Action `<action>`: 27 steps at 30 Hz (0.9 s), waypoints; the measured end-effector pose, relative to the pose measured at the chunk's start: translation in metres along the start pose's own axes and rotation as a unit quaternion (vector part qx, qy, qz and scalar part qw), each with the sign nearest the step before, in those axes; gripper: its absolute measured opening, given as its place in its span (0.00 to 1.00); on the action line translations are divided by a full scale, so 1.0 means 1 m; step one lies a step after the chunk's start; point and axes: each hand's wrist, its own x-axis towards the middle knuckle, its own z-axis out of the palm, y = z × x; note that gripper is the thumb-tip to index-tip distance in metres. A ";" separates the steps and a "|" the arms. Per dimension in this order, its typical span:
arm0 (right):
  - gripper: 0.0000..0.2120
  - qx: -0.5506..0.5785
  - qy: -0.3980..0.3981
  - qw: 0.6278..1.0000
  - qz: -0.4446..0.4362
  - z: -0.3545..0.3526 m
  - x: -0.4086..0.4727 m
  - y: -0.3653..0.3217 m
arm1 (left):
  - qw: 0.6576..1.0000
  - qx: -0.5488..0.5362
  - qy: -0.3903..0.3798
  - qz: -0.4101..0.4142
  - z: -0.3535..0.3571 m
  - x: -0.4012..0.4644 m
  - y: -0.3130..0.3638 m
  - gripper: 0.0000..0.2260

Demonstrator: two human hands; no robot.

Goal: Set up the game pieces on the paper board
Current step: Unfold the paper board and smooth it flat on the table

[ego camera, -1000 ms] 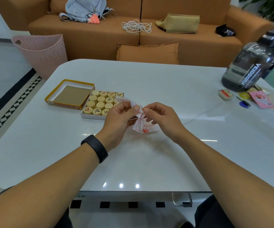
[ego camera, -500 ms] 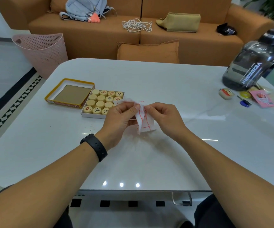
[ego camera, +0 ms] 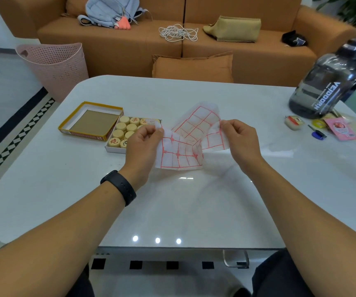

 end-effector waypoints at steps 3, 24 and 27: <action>0.10 0.013 0.020 0.999 0.026 -0.014 0.011 0.007 | 0.998 0.024 0.050 0.006 -0.004 0.007 -0.001 0.05; 0.16 -0.157 -0.028 0.982 0.102 -0.049 0.038 0.048 | 0.985 0.109 0.131 -0.024 -0.033 0.032 -0.010 0.07; 0.23 -0.149 -0.046 0.981 0.113 -0.047 0.036 0.047 | 0.987 0.109 0.114 -0.030 -0.031 0.032 -0.010 0.08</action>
